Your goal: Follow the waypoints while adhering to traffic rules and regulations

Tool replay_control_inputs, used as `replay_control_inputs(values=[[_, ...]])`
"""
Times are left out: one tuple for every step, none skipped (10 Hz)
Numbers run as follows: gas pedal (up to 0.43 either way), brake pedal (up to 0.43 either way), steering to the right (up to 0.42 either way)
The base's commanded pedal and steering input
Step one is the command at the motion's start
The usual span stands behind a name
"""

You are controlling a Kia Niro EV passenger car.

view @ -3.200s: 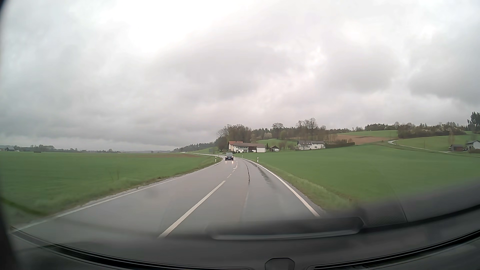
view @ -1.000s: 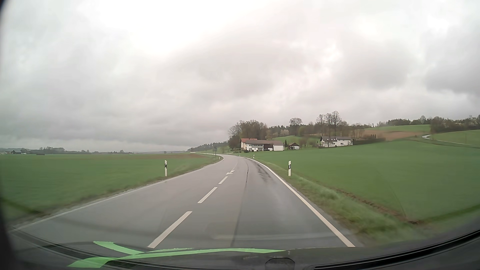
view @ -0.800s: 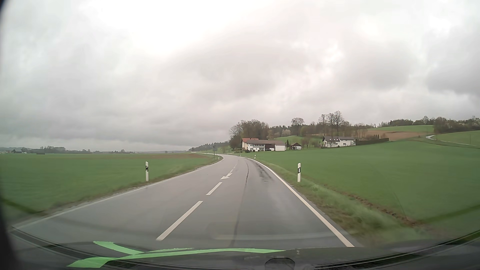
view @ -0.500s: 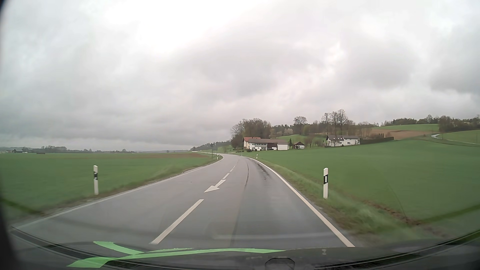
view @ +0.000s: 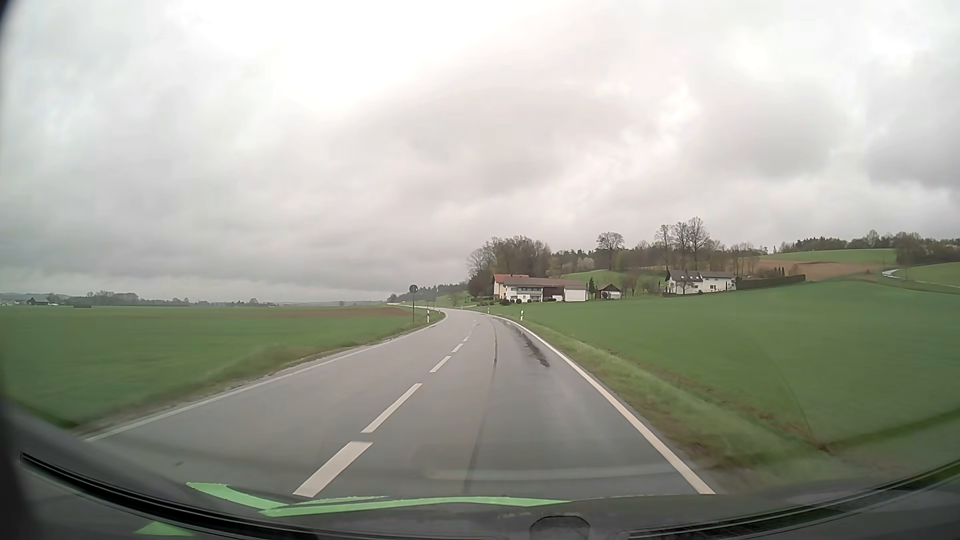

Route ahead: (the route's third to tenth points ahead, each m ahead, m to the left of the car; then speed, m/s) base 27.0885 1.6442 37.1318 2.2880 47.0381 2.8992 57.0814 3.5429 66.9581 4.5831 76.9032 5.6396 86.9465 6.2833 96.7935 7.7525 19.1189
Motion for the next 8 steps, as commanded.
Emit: replay_control_inputs(values=[[0.177, 0.0, -0.008], [0.169, 0.0, -0.008], [0.169, 0.0, -0.006], [0.157, 0.0, -0.006], [0.157, 0.0, -0.006], [0.15, 0.0, -0.006], [0.138, 0.0, -0.006], [0.13, 0.0, -0.006]])
